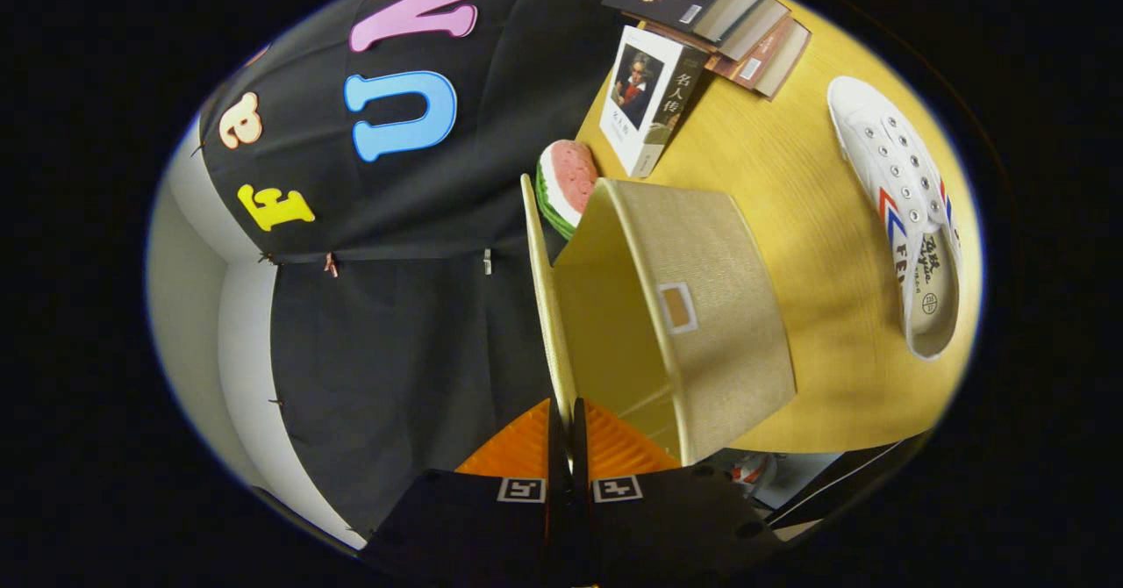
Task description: Open the storage box then place both shoes into the box .Put the left shoe in first, then the right shoe, with the right side of both shoes facing outward in a uniform manner.
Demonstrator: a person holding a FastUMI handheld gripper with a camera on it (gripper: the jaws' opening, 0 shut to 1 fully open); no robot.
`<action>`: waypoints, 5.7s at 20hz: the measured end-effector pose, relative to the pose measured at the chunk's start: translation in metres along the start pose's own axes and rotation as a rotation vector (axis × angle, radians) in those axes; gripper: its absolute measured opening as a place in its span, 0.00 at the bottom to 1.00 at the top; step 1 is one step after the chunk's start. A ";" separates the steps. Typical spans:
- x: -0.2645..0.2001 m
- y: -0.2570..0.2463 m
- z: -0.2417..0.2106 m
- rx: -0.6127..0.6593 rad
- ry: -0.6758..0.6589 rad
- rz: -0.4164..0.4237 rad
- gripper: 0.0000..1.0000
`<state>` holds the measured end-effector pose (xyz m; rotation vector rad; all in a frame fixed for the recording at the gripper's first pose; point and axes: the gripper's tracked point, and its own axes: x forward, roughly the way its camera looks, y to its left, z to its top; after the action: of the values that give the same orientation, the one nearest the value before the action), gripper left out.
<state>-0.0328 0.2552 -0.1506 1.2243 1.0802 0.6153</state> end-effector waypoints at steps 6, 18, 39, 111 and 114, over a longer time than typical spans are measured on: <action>0.034 0.072 -0.031 -0.185 0.060 0.054 0.05; 0.196 0.148 -0.114 -0.439 0.215 0.065 0.05; 0.094 0.104 0.007 -0.936 -0.129 -0.312 0.97; -0.003 -0.002 0.070 -0.342 -0.150 -0.488 0.07; 0.032 -0.002 0.055 -0.353 -0.108 -0.493 0.07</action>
<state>0.0288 0.2579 -0.1640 0.6436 1.0764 0.3332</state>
